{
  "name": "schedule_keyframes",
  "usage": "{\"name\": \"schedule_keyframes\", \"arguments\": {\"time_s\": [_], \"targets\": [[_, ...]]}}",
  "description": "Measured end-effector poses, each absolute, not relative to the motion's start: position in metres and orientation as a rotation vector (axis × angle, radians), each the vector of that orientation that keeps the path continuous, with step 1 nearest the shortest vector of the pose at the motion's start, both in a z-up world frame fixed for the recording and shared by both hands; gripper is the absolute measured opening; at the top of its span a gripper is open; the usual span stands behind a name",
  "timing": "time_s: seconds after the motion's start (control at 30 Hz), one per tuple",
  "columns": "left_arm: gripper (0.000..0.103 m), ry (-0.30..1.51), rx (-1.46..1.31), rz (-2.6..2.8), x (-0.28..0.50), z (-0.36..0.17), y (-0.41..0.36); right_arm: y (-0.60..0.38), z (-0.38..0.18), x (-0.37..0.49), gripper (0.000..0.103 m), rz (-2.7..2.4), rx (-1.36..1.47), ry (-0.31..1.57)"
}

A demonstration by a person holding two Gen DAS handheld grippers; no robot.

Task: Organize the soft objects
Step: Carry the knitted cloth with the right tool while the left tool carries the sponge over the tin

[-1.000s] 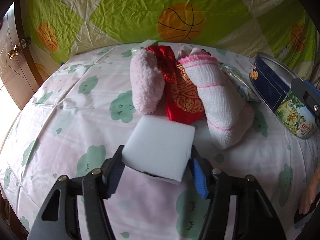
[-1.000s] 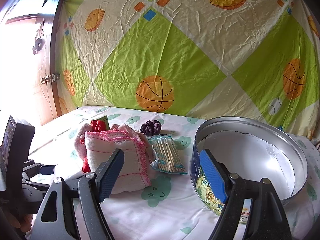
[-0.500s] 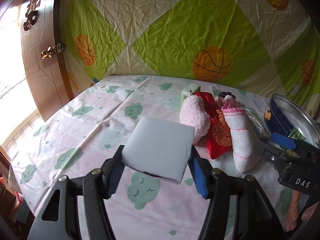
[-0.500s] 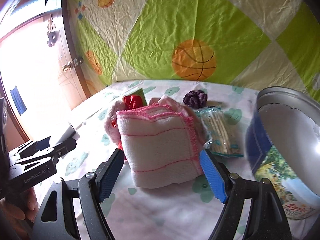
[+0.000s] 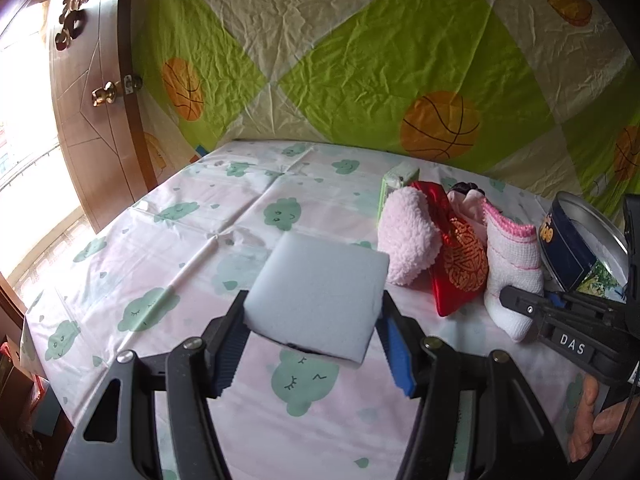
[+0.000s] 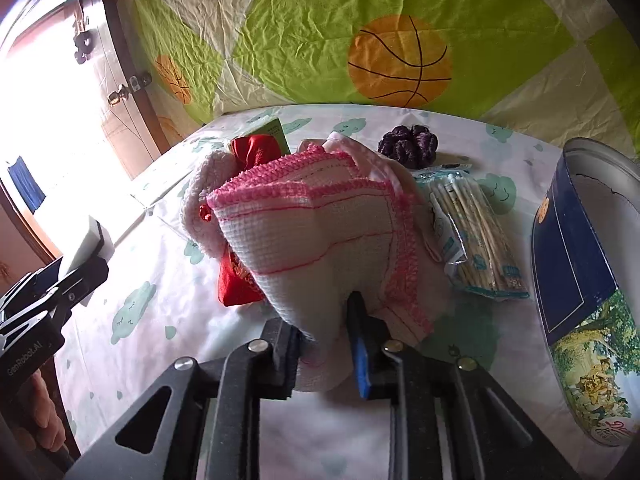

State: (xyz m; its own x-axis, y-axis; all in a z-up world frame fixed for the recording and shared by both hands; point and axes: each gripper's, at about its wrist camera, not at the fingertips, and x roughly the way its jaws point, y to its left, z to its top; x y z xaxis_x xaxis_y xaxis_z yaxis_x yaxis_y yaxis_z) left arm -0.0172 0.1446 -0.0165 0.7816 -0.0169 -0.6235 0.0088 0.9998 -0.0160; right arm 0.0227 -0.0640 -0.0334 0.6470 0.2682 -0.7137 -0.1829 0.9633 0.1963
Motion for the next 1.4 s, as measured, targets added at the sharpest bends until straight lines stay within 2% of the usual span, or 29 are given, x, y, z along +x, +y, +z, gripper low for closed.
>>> {"name": "schedule_keyframes", "arguments": {"time_s": [0.13,0.27,0.53,0.9,1.4], "targets": [[0.061,0.662,-0.016,-0.021,-0.02,-0.012,0.133,-0.069,-0.021,0.003,0.015,0.29,0.117,0.756],[0.061,0.617,-0.013,-0.031,-0.025,0.0,0.12,-0.076,0.01,-0.029,0.015,0.348,0.109,0.59],[0.061,0.527,0.01,-0.092,-0.028,0.031,0.071,-0.137,0.042,-0.065,0.015,0.228,0.173,0.364],[0.061,0.494,0.066,-0.218,-0.023,0.044,-0.015,-0.215,0.047,-0.084,0.015,0.047,0.222,0.3],[0.061,0.477,0.089,-0.302,-0.026,0.056,-0.076,-0.259,0.043,-0.097,0.015,-0.07,0.216,0.299]]}}
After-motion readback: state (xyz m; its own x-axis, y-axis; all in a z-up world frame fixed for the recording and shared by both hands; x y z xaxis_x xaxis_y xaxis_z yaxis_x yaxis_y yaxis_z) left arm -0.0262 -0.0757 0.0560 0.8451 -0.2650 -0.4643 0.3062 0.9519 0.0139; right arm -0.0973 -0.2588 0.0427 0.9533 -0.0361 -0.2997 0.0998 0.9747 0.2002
